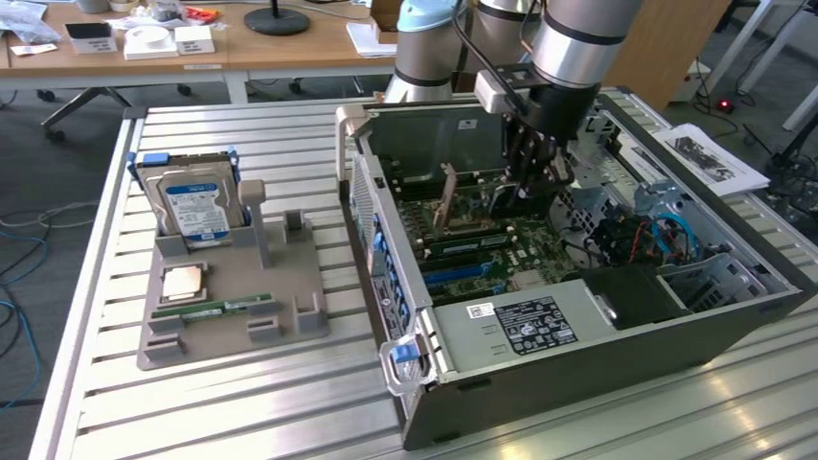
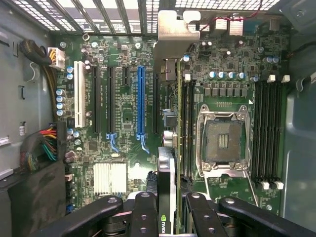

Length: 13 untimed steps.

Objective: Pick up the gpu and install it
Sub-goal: 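Insert the gpu into the slot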

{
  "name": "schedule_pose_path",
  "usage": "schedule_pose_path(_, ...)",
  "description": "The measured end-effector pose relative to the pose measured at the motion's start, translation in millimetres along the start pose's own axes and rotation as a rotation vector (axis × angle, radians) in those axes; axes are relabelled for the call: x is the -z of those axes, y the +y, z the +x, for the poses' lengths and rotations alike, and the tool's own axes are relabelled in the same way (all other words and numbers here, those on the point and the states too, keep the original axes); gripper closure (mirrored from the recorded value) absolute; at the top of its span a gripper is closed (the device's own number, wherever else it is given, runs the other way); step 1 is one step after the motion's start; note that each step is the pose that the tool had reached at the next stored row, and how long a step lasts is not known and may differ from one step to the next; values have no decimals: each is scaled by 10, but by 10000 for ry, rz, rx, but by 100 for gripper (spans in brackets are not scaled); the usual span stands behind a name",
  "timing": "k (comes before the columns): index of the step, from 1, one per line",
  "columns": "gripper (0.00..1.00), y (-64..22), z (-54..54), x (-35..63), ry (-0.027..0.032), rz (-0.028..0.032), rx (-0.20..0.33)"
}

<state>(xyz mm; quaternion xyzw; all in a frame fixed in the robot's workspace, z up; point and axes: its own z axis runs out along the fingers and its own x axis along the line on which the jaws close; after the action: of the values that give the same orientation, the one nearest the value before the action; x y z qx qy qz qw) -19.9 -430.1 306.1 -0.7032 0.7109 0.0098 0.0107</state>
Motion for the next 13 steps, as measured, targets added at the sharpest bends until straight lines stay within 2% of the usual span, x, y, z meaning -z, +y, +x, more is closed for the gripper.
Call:
schedule_pose_path(5,73,0,51,3,2,-1,-1)
schedule_pose_path(13,73,0,54,-2,-2,1,-1)
